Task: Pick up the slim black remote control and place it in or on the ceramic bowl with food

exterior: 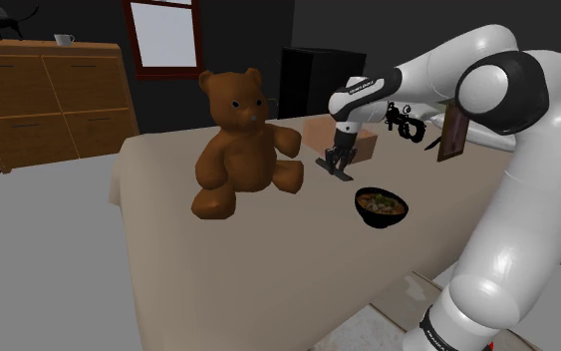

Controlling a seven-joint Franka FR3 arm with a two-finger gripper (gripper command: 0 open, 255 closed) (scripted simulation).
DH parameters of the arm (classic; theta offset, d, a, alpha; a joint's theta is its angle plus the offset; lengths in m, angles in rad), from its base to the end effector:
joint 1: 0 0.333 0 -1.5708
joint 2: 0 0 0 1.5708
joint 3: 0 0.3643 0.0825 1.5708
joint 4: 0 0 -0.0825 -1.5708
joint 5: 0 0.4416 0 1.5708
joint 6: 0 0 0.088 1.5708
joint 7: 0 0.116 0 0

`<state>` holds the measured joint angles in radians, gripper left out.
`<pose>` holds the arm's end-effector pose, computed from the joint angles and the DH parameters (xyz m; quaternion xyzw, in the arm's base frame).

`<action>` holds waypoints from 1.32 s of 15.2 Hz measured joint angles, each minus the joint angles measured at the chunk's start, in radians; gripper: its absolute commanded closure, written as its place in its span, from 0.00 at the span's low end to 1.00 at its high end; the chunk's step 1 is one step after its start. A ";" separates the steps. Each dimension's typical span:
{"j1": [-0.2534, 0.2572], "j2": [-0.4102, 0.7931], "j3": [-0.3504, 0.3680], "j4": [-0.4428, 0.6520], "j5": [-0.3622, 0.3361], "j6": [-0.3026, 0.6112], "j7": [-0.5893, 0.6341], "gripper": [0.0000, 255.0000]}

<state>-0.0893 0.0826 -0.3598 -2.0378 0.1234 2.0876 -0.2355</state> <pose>0.5592 -0.2583 0.4135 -0.9897 0.1371 -0.0004 0.0409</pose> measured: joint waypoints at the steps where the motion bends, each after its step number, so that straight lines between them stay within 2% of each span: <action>1: 0.000 -0.006 -0.001 0.006 -0.003 -0.011 0.002 1.00; 15: 0.002 -0.065 -0.002 0.129 -0.034 -0.188 0.032 1.00; 18: -0.001 -0.151 -0.004 0.049 -0.067 -0.189 0.039 1.00; 20: -0.007 -0.230 -0.004 -0.042 -0.096 -0.171 0.047 1.00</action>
<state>-0.0960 -0.1476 -0.3634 -2.0798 0.0275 1.9164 -0.1886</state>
